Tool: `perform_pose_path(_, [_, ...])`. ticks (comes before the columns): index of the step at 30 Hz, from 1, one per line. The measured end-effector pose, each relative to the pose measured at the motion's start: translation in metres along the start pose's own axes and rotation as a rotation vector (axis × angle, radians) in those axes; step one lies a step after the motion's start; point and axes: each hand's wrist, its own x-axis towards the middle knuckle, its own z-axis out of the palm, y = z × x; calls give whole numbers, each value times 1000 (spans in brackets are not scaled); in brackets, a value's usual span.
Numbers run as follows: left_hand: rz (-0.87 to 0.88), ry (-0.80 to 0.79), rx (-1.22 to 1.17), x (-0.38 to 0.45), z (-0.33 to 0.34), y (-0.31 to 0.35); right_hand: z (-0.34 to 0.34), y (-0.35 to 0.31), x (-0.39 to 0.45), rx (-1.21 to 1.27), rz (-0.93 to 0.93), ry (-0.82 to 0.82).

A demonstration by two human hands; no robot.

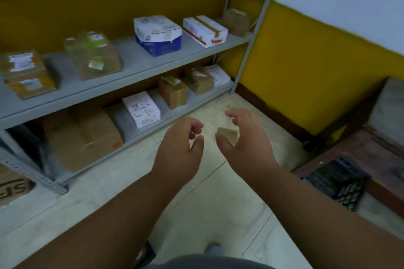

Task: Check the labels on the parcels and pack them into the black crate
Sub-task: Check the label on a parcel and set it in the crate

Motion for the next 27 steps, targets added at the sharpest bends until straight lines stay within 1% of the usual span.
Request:
perform_pose_path(3, [-4, -7, -26, 36, 51, 16, -28, 55, 33, -18, 36, 6])
perform_pose_path(6, [-28, -51, -18, 65, 89, 22, -35, 96, 64, -25, 83, 20])
perform_pose_path(11, [-67, -134, -17, 120, 127, 12, -16, 139, 116, 90, 161, -30])
perform_pose_path(14, [-71, -147, -32, 169, 149, -6, 8, 161, 163, 87, 177, -35])
perform_pose_path(17, [-86, -185, -61, 232, 178, -31, 30, 182, 222, 60, 180, -57])
perform_pose_path(20, [-68, -238, -90, 312, 209, -54, 46, 210, 292, 9, 195, -57])
perform_pose_path(25, [3, -326, -37, 438, 253, -81, 78, 260, 396, -10, 303, -67])
perform_pose_path(27, [-4, -371, 0, 476, 278, -100, 98, 288, 425, 16, 350, -76])
